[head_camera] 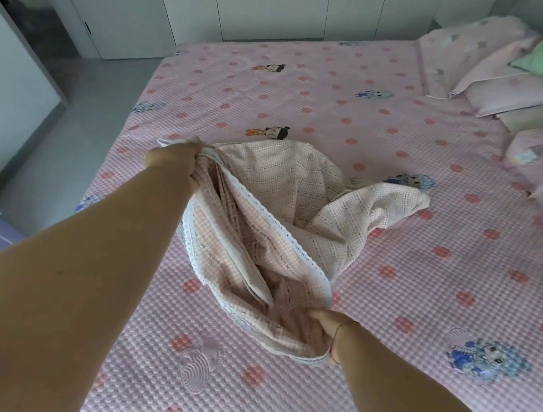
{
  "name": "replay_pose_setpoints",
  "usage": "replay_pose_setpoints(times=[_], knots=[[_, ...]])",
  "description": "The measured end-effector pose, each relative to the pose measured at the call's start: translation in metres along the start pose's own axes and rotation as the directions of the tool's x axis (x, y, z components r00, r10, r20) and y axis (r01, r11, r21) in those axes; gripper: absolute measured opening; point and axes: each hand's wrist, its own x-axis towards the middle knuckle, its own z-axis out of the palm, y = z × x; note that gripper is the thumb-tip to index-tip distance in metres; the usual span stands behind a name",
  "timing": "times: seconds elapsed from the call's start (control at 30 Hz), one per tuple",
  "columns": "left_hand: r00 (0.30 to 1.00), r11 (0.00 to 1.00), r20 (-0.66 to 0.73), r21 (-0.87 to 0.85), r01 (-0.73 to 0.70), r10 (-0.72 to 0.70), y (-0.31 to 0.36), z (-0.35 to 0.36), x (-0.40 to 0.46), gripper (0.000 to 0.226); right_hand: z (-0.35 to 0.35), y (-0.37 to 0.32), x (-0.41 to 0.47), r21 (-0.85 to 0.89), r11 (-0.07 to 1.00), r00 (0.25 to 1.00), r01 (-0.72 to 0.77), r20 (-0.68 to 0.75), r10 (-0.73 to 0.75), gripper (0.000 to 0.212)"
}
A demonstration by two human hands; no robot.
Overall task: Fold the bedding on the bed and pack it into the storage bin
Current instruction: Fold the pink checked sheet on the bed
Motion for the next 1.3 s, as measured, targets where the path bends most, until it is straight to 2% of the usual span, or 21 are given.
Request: replay_pose_setpoints(times=[0.07, 0.17, 0.33, 0.53, 0.6, 0.67, 0.7, 0.73, 0.77, 0.8, 0.83, 0.87, 0.9, 0.93, 1.0, 1.03, 1.07, 1.1, 1.17, 1.23, 1.3], knots=[[1.0, 0.999, -0.016, 0.03, -0.012, 0.013, -0.002, -0.003, 0.006, 0.052, 0.006, 0.008, 0.0, 0.018, 1.0, 0.999, -0.015, 0.034, 0.015, 0.027], [0.999, 0.999, -0.035, 0.053, -0.005, 0.007, -0.002, -0.011, 0.014, 0.057, 0.008, 0.013, 0.006, 0.121, 0.992, 0.997, -0.02, 0.077, 0.011, 0.012], [0.997, 0.998, -0.081, 0.063, -0.013, 0.018, 0.001, -0.018, 0.02, 0.049, 0.011, -0.01, -0.006, 0.321, 0.944, 0.996, 0.074, 0.03, -0.088, 0.015], [0.997, 1.0, -0.079, 0.03, -0.006, 0.008, 0.011, -0.025, 0.025, 0.053, 0.015, -0.087, -0.056, 0.392, 0.89, 0.963, 0.232, 0.039, -0.268, 0.019], [0.997, 1.0, -0.075, 0.016, -0.008, 0.009, 0.012, -0.026, 0.025, 0.052, 0.016, -0.11, -0.069, 0.233, 0.92, 0.948, 0.315, -0.038, -0.315, 0.025], [0.998, 1.0, -0.06, 0.025, -0.001, 0.002, 0.01, -0.026, 0.024, 0.047, 0.016, -0.12, -0.073, -0.183, 0.923, 0.911, 0.339, -0.182, -0.371, 0.041], [0.999, 0.999, -0.045, 0.038, 0.005, -0.004, 0.009, -0.025, 0.024, 0.043, 0.016, -0.119, -0.07, -0.424, 0.859, 0.859, 0.286, -0.285, -0.426, 0.051], [0.999, 0.999, -0.04, 0.05, 0.011, -0.009, 0.007, -0.024, 0.023, 0.042, 0.016, -0.113, -0.068, -0.612, 0.765, 0.762, 0.201, -0.393, -0.515, 0.056], [0.999, 0.998, -0.037, 0.054, 0.011, -0.009, 0.004, -0.023, 0.023, 0.044, 0.018, -0.104, -0.067, -0.714, 0.675, 0.614, 0.188, -0.451, -0.648, 0.054], [0.999, 0.998, -0.038, 0.056, 0.01, -0.008, 0.002, -0.021, 0.023, 0.047, 0.022, -0.093, -0.067, -0.789, 0.557, 0.421, 0.259, -0.426, -0.801, 0.044], [1.0, 0.998, -0.027, 0.056, 0.008, -0.006, 0.001, -0.02, 0.022, 0.051, 0.027, -0.082, -0.061, -0.828, 0.409, 0.279, 0.384, -0.318, -0.906, 0.032], [1.0, 0.998, -0.02, 0.058, 0.005, -0.004, 0.001, -0.018, 0.021, 0.053, 0.034, -0.071, -0.056, -0.813, 0.279, 0.243, 0.512, -0.174, -0.954, 0.022], [1.0, 0.998, -0.017, 0.057, -0.001, 0.002, 0.0, -0.017, 0.021, 0.053, 0.041, -0.061, -0.053, -0.759, 0.211, 0.298, 0.616, -0.024, -0.954, 0.019], [1.0, 0.998, -0.021, 0.056, -0.003, 0.004, -0.001, -0.014, 0.018, 0.051, 0.048, -0.052, -0.048, -0.723, 0.197, 0.397, 0.662, 0.115, -0.911, 0.021], [0.999, 0.999, -0.029, 0.051, -0.019, 0.02, -0.001, -0.012, 0.013, 0.044, 0.059, -0.041, -0.038, -0.769, 0.159, 0.56, 0.619, 0.29, -0.777, 0.021], [0.999, 0.998, -0.027, 0.06, -0.024, 0.025, -0.001, -0.011, 0.01, 0.042, 0.061, -0.039, -0.031, -0.808, 0.133, 0.596, 0.574, 0.301, -0.745, 0.021], [0.999, 0.997, -0.026, 0.077, -0.028, 0.03, 0.0, -0.012, 0.009, 0.044, 0.06, -0.038, -0.025, -0.834, 0.137, 0.616, 0.534, 0.272, -0.739, 0.027], [0.999, 0.996, -0.031, 0.087, -0.03, 0.033, 0.0, -0.014, 0.008, 0.044, 0.057, -0.037, -0.021, -0.835, 0.188, 0.636, 0.518, 0.228, -0.737, 0.032], [0.998, 0.995, -0.047, 0.089, -0.034, 0.038, 0.003, -0.018, 0.007, 0.041, 0.049, -0.04, -0.021, -0.758, 0.302, 0.648, 0.578, 0.201, -0.735, 0.028], [0.997, 0.994, -0.052, 0.103, -0.047, 0.052, 0.005, -0.021, 0.006, 0.039, 0.041, -0.046, -0.032, -0.639, 0.348, 0.612, 0.686, 0.248, -0.75, 0.024], [0.996, 0.988, -0.05, 0.142, -0.064, 0.072, 0.006, -0.023, 0.004, 0.038, 0.038, -0.055, -0.051, -0.552, 0.305, 0.529, 0.776, 0.306, -0.792, 0.032]])
